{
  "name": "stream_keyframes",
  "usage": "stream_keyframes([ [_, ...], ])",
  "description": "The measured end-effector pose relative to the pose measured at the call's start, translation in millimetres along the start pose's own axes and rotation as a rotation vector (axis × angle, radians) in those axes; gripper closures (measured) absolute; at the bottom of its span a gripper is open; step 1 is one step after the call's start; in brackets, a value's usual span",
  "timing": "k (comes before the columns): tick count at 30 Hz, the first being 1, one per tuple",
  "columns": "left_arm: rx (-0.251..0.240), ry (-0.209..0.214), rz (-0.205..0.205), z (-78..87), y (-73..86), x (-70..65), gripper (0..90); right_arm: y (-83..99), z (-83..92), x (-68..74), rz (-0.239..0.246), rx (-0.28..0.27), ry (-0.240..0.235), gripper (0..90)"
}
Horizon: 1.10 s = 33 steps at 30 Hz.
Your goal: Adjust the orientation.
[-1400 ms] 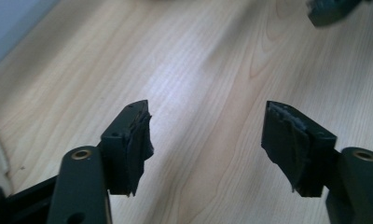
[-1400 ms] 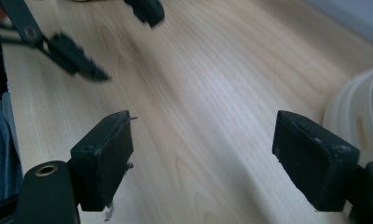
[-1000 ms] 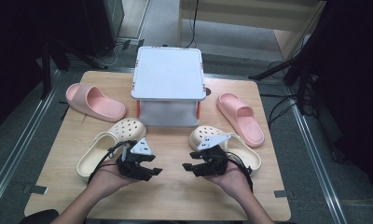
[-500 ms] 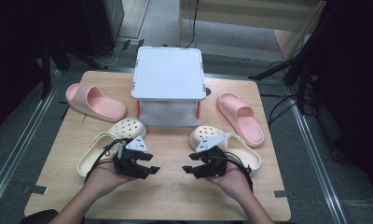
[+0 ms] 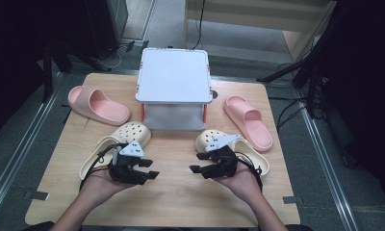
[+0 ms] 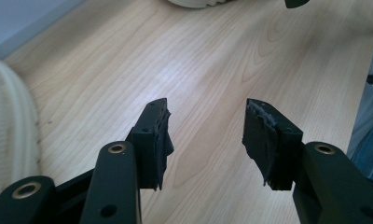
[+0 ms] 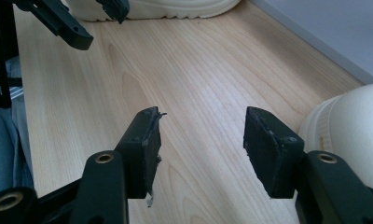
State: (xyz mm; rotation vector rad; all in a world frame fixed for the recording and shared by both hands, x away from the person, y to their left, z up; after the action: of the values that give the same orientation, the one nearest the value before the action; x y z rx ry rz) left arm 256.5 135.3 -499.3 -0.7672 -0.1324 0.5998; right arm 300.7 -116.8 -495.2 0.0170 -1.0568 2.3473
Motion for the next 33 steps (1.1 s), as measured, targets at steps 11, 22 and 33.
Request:
stream_keyframes([
  [11,-0.015,-0.046,0.063,29.2,12.7,7.5,54.4,-8.3,-6.2,5.7,0.026,0.021,-0.030,47.9],
  [22,-0.011,-0.142,0.169,70.2,34.2,28.3,57.9,-15.6,-18.5,5.9,0.051,0.047,-0.046,47.9],
  [33,0.081,-0.221,0.232,52.8,51.8,59.3,57.1,-18.4,-26.9,8.4,0.067,0.075,-0.052,47.8],
])
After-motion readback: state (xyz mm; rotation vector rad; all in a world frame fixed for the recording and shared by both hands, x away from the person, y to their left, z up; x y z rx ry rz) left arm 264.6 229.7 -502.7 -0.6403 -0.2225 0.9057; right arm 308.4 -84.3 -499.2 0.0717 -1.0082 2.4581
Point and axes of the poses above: each handheld gripper's, and its own axes: z roughly backward along the jaws, y roughly out of its underside, x roughly to its left, the point moved 4 cm from there along -z, roughly forward along the jaws, and after that the axes turned 6 degrees about -z, right-handed, at the moved point
